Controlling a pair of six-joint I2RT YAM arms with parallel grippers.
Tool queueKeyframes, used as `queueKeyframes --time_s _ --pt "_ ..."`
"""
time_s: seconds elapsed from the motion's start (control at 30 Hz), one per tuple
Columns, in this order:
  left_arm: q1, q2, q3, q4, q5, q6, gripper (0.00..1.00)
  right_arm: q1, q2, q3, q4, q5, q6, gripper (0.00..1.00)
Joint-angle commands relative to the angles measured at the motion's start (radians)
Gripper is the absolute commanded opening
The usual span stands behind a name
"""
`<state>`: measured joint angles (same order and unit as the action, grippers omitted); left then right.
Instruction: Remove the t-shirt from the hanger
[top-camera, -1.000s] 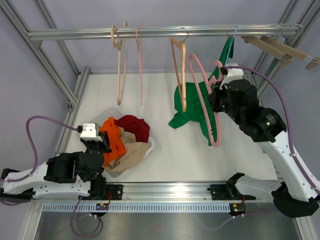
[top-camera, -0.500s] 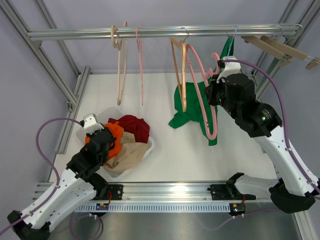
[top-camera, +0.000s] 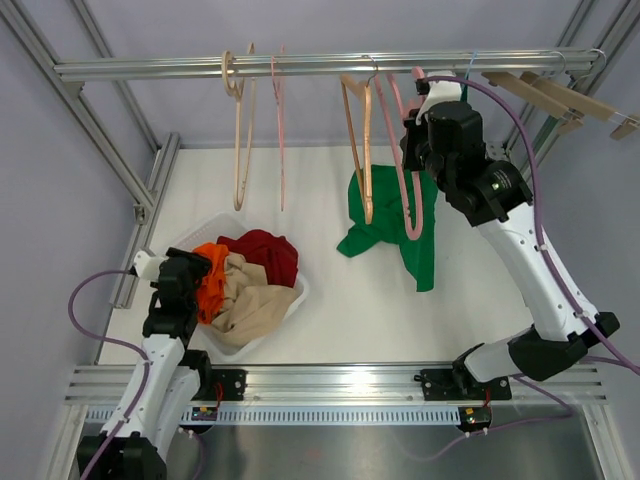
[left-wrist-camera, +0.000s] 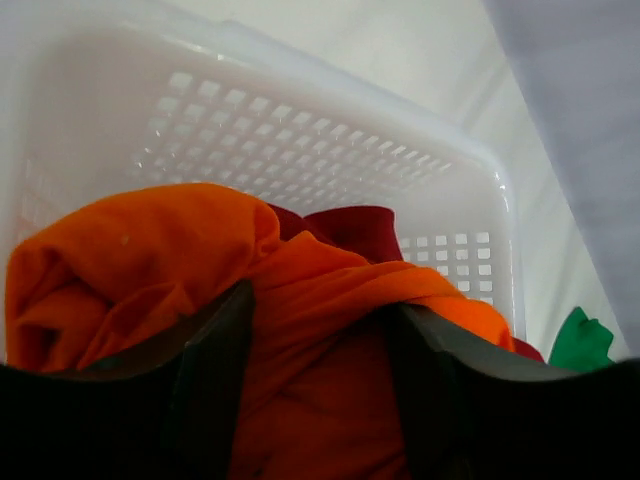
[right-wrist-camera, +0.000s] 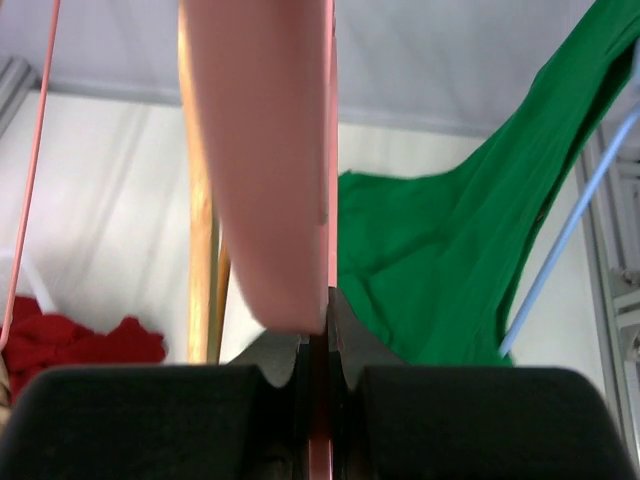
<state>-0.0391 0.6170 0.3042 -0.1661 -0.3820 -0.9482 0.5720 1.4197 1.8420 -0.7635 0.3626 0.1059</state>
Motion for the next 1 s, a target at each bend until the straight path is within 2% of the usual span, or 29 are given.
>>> queueKeyframes --time_s 0.0,0.03,0.1,0.13,0.33,0.6,0.77,0.97 --pt "0.025 0.009 -0.008 0.129 0.204 -0.041 0.63 -0.04 0.03 0.1 0.072 -0.039 -0.072 0.0" --pt "0.025 -0.05 0.005 0.111 0.2 -0.028 0.79 -0.046 0.05 0.123 0.07 -0.042 -0.087 0.0" --pt "0.009 -0.12 0.032 0.035 0.158 0.009 0.92 -0.053 0.062 0.134 0.081 -0.04 -0.1 0.0" --pt "-0.039 -0.14 0.088 -0.001 0.138 0.028 0.99 -0.064 0.073 0.14 0.087 -0.056 -0.1 0.0" --pt "-0.14 -0.246 0.193 -0.084 0.114 0.153 0.99 -0.098 0.134 0.224 0.078 -0.102 -0.161 0.0" --pt "-0.223 -0.281 0.446 -0.256 0.127 0.386 0.99 -0.112 0.208 0.306 0.067 -0.132 -0.184 0.0" --pt "-0.284 -0.348 0.487 -0.274 0.202 0.55 0.99 -0.135 0.243 0.328 0.06 -0.169 -0.178 0.0" --pt "-0.32 -0.39 0.471 -0.254 0.294 0.646 0.99 -0.155 0.327 0.382 0.018 -0.156 -0.13 0.0"
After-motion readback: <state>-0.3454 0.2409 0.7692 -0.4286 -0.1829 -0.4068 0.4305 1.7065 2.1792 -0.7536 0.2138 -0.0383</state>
